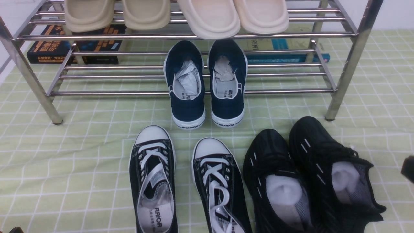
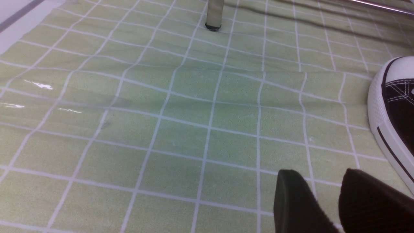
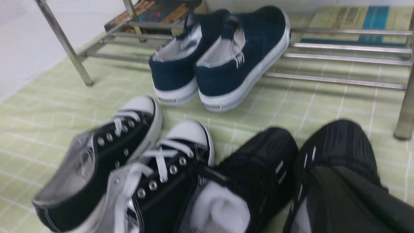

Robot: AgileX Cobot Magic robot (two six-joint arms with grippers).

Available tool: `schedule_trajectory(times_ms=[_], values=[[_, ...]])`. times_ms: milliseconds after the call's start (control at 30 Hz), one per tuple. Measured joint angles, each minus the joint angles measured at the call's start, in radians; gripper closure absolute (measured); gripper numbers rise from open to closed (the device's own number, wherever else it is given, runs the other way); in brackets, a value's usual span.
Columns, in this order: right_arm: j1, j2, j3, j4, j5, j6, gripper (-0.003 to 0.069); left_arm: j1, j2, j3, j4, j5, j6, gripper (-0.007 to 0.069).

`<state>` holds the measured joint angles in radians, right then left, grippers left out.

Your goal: Take the shoes off the shelf with your hand from the green coffee tablecloth.

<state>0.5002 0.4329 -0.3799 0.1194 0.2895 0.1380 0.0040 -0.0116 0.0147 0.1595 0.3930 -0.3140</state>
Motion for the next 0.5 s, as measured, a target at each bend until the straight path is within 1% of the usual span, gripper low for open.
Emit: schedule_trajectory(times_ms=[233,500], values=[[0.000,0.000,0.056,0.000,0.003,0.000,0.0664,0.000,0.000,0.000,0.000,0.000,0.000,0.0383],[0.000,-0.001,0.063,0.000,0.006,0.000,0.0659,0.000,0.000,0.000,0.000,0.000,0.000,0.0383]])
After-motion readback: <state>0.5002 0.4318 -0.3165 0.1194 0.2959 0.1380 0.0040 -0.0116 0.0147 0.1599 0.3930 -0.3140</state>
